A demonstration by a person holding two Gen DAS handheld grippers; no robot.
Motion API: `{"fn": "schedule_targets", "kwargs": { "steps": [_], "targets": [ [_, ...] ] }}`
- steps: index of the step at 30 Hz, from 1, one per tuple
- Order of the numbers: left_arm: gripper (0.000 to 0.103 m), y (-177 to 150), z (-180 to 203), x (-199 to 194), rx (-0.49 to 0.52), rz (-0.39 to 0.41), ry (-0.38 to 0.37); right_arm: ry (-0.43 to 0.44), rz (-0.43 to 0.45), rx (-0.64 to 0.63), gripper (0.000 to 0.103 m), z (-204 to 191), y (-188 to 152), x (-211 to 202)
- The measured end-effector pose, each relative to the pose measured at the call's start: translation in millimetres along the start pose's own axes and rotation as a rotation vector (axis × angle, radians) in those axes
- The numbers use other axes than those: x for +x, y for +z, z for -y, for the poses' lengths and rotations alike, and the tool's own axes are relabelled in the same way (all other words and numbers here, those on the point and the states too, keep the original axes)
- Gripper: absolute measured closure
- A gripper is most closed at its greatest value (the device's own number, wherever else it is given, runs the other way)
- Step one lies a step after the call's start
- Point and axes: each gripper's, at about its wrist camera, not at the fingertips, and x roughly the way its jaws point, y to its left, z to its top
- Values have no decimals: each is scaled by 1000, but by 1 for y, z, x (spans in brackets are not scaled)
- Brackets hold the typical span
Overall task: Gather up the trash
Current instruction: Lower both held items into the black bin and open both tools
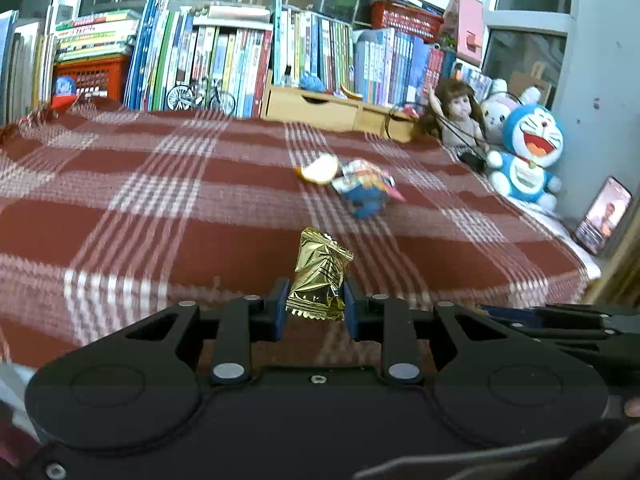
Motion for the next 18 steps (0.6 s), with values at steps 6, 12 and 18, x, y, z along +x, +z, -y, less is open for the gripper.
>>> {"fn": "schedule_targets", "kwargs": {
  "steps": [6, 12, 18],
  "targets": [
    [77, -41, 1, -17, 0, -83, 2, 7, -69, 42, 69, -8, -34, -2],
    [77, -85, -2, -6, -12, -231, 43, -16, -184, 89, 69, -11, -74, 17],
    [77, -121, -13, 17, -54, -391, 101, -32, -281, 177, 69, -2, -107, 37]
  ]
}}
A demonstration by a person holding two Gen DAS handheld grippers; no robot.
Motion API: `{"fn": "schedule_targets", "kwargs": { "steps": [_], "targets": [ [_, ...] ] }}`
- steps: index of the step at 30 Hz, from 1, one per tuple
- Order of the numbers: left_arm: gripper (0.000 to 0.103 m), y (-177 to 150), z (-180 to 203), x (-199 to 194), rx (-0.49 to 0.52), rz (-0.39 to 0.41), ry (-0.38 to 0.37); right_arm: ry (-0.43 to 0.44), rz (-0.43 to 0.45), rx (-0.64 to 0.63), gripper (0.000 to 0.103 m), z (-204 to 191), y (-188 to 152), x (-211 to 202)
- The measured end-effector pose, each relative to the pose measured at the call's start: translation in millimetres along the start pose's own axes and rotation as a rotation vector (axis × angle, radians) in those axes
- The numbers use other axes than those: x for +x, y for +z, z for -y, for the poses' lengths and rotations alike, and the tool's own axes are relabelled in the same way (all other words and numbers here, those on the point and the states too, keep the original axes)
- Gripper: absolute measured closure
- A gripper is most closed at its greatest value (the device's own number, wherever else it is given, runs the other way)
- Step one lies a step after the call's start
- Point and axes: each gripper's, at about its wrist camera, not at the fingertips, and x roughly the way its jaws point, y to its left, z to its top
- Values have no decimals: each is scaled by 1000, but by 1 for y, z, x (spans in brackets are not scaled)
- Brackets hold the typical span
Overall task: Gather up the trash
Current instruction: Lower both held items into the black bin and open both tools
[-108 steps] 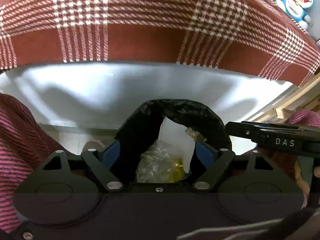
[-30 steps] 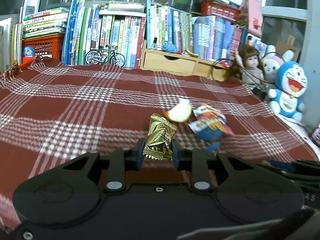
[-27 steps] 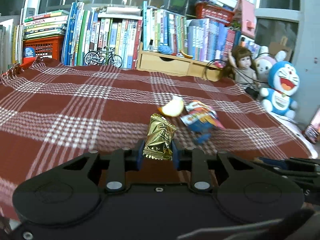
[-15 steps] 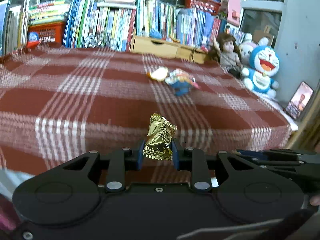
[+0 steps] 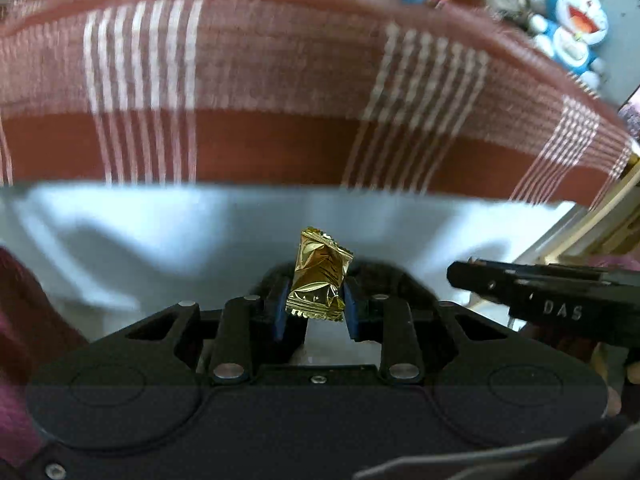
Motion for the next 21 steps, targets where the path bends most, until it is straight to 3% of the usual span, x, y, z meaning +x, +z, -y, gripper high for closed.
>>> {"fn": "schedule_targets", "kwargs": {
  "steps": [15, 16, 18, 19, 21],
  "targets": [
    [76, -26, -7, 32, -33, -145, -15, -7, -76, 70, 65, 14, -14, 18],
    [75, -25, -7, 32, -32, -146, -12, -8, -76, 70, 57, 14, -14, 18],
    [64, -24, -6, 33, -29, -145, -8, -9, -75, 72, 43, 14, -14, 19],
    [53, -23, -5, 34, -30, -146, -6, -5, -74, 73, 39, 14, -13, 20],
    [44, -19, -3, 36, -35, -146, -1, -3, -71, 77, 35, 14, -12, 19]
  ]
}}
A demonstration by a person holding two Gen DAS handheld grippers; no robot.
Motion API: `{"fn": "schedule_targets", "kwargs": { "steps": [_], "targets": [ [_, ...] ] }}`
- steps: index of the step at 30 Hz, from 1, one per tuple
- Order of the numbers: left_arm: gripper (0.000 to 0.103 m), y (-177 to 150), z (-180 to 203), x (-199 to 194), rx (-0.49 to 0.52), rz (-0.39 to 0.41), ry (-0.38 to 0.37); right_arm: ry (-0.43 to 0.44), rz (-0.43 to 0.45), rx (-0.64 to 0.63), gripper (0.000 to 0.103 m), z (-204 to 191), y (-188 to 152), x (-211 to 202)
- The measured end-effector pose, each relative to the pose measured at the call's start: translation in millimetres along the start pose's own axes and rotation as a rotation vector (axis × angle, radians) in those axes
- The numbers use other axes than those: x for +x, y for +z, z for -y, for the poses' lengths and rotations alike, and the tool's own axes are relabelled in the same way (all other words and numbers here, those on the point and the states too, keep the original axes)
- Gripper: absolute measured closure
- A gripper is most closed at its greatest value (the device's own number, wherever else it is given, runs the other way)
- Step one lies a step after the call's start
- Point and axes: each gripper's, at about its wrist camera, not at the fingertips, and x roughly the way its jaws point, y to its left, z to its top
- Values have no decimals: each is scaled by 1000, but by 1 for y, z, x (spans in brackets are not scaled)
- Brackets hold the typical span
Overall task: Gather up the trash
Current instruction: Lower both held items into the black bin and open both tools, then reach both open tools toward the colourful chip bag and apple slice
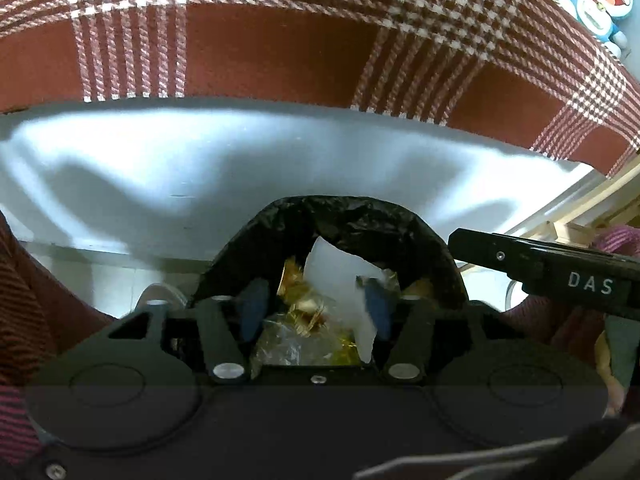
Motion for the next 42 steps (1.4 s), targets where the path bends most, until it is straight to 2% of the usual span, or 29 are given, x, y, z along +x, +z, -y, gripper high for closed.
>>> {"fn": "schedule_targets", "kwargs": {
  "steps": [4, 9, 14, 16, 22, 31, 36, 40, 42],
  "targets": [
    [32, 5, 0, -3, -9, 8, 5, 4, 5, 4, 30, 1, 1, -3],
    [24, 13, 2, -17, 17, 60, 7, 8, 30, 5, 29, 1, 6, -10],
    [19, 33, 7, -42, 60, 155, -9, 22, 98, -21, 26, -3, 22, -29],
    [16, 43, 11, -52, 83, 202, -21, 36, 127, -49, 20, -6, 32, -40],
    [14, 81, 27, -77, 145, 329, -22, 36, 204, -134, 17, -14, 67, -64],
    [12, 143, 40, -96, 148, 466, -69, 44, 309, -160, 15, -10, 115, -91],
    [10, 183, 59, -90, 150, 518, -92, -17, 367, -196, 14, -7, 143, -101],
    [8, 206, 85, -75, 209, 568, -94, -53, 371, -175, 13, 5, 177, -109],
    [7, 214, 98, -67, 255, 617, -122, -54, 376, -145, 11, 13, 198, -111]
  ]
}}
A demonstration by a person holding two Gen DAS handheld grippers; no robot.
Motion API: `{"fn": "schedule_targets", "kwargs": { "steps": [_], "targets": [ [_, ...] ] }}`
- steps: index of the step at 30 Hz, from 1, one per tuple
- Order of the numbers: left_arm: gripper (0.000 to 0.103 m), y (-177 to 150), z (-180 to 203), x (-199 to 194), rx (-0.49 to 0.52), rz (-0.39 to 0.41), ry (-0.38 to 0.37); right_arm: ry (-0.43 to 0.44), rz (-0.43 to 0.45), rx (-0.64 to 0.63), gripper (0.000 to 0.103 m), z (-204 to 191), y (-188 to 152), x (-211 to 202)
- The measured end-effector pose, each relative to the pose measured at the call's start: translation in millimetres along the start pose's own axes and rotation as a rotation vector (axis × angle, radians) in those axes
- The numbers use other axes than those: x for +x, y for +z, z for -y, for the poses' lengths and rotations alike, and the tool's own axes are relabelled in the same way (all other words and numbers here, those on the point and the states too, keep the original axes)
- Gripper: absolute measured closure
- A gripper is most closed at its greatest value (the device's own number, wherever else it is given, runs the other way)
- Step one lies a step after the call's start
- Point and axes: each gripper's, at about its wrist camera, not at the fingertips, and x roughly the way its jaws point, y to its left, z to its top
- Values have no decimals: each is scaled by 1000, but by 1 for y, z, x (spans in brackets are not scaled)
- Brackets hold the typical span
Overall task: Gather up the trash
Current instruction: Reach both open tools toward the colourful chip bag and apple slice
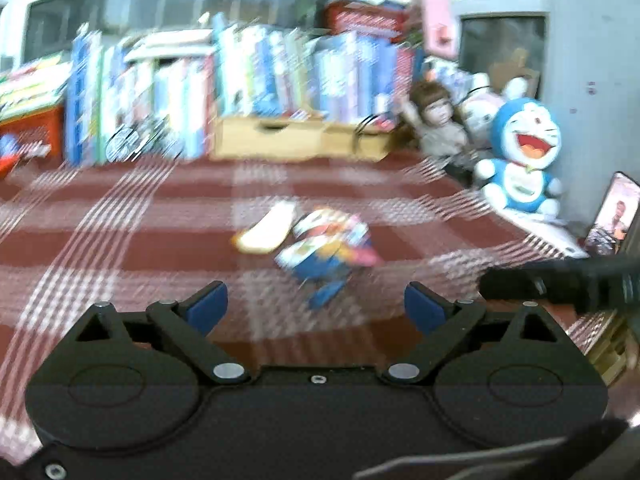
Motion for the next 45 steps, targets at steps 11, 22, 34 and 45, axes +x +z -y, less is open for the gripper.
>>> {"fn": "schedule_targets", "kwargs": {
  "steps": [11, 22, 34, 45],
  "targets": [
    [2, 24, 21, 89, 137, 20, 8, 18, -43, 168, 9, 44, 72, 56],
    [41, 18, 8, 128, 55, -140, -120, 40, -100, 188, 6, 45, 81, 118],
    [79, 9, -12, 68, 95, -64, -105, 35, -183, 111, 2, 8, 81, 170],
    [82, 5, -35, 31, 71, -43, -52, 6, -224, 46, 46, -14, 67, 188]
  ]
}}
